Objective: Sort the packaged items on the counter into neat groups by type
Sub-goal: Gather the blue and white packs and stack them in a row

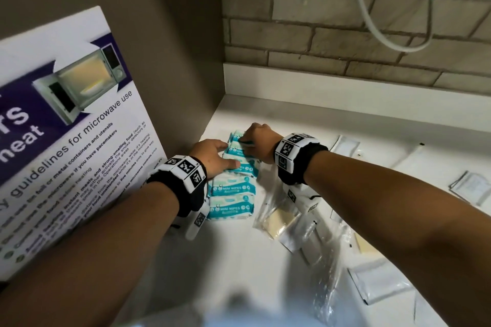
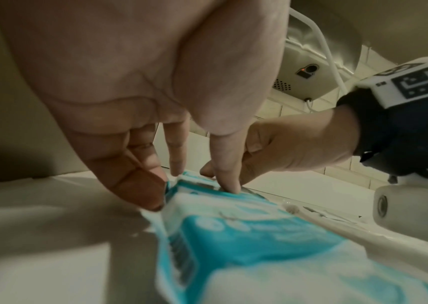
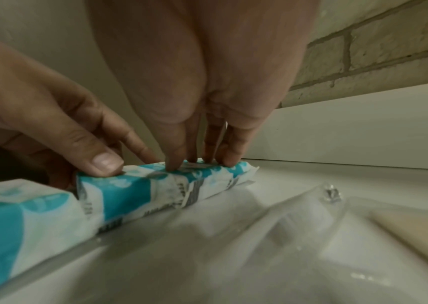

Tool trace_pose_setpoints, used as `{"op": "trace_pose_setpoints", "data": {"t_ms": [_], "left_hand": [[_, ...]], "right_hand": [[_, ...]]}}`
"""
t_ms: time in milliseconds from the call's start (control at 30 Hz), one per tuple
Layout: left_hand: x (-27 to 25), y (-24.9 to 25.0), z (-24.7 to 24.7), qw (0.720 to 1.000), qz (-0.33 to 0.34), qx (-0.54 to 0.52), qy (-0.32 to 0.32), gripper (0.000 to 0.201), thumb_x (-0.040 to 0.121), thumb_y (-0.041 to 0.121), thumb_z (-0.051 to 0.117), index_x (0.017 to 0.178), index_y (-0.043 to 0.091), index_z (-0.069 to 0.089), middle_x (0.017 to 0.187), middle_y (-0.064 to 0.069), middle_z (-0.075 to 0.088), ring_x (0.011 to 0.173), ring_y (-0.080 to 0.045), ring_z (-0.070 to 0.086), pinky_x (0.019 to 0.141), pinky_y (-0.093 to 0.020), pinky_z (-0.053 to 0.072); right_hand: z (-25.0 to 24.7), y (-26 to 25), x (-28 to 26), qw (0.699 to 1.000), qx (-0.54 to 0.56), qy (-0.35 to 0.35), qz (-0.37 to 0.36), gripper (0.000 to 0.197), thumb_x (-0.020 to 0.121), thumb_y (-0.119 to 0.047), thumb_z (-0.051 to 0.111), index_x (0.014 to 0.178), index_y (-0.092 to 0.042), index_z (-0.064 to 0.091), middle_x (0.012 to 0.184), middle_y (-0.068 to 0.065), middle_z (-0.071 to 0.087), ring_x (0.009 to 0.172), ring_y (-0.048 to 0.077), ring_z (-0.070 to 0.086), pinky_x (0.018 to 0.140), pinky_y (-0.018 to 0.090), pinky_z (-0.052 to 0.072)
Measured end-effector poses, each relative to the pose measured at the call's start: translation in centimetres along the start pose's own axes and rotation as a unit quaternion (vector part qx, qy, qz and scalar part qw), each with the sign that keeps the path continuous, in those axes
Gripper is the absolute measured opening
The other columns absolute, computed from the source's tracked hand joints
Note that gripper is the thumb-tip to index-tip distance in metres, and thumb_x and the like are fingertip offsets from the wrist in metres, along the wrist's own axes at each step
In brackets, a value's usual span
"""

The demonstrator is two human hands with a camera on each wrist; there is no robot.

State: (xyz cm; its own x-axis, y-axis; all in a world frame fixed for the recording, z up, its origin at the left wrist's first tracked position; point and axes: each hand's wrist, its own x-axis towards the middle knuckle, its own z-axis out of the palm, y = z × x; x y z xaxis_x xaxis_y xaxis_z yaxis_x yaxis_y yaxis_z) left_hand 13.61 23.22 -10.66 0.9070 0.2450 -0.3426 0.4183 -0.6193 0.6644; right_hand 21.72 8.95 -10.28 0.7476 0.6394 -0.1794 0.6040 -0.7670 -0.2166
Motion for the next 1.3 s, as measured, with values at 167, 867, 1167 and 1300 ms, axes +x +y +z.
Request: {"op": "trace_pose_setpoints", "data": {"t_ms": [167, 867, 1167, 1300], "left_hand": [[-0.1, -0.1, -0.1, 1.000, -0.004, 0.029, 0.004, 0.078, 0.072, 0.036, 0.084, 0.140, 0.017, 0.049, 0.138, -0.002, 0.057, 0.107, -0.023, 0.066, 0.097, -0.039, 0.052], [-1.7, 0.3, -0.9, 0.996, -0.025, 0.075, 0.037, 0.060, 0.077, 0.048, 0.077, 0.123, 0.014, 0.059, 0.118, -0.004, 0.067, 0.099, -0.022, 0.068, 0.091, -0.038, 0.055], [-4.6, -1.2, -0.6, 0.999, -0.026, 0.035, 0.027, 0.036, 0.070, 0.035, 0.085, 0.067, 0.012, 0.058, 0.082, -0.015, 0.074, 0.077, -0.028, 0.071, 0.081, -0.045, 0.058], [-5.4, -1.5, -0.5, 0.996, -0.038, 0.081, 0.001, 0.048, 0.064, 0.046, 0.086, 0.076, 0.010, 0.057, 0.093, -0.020, 0.073, 0.071, -0.024, 0.062, 0.082, -0.044, 0.056]], "right_hand": [[-0.1, 0.1, 0.2, 1.000, 0.001, -0.005, -0.009, 0.028, 0.094, -0.024, 0.054, 0.114, -0.010, 0.067, 0.124, 0.016, 0.053, 0.114, 0.036, 0.049, 0.094, 0.035, 0.042], [-0.5, -0.5, -0.9, 0.999, -0.001, 0.008, -0.041, 0.040, 0.094, -0.032, 0.055, 0.133, -0.025, 0.057, 0.130, 0.009, 0.055, 0.122, 0.028, 0.046, 0.103, 0.045, 0.041], [0.6, -1.7, -4.2, 0.995, -0.009, -0.028, -0.098, 0.040, 0.092, -0.031, 0.060, 0.130, -0.020, 0.061, 0.126, 0.003, 0.061, 0.118, 0.023, 0.051, 0.104, 0.040, 0.043], [0.8, -2.3, -4.3, 0.994, -0.029, -0.027, -0.104, 0.035, 0.097, -0.023, 0.053, 0.131, -0.016, 0.061, 0.128, 0.006, 0.062, 0.120, 0.025, 0.052, 0.107, 0.039, 0.040]]}}
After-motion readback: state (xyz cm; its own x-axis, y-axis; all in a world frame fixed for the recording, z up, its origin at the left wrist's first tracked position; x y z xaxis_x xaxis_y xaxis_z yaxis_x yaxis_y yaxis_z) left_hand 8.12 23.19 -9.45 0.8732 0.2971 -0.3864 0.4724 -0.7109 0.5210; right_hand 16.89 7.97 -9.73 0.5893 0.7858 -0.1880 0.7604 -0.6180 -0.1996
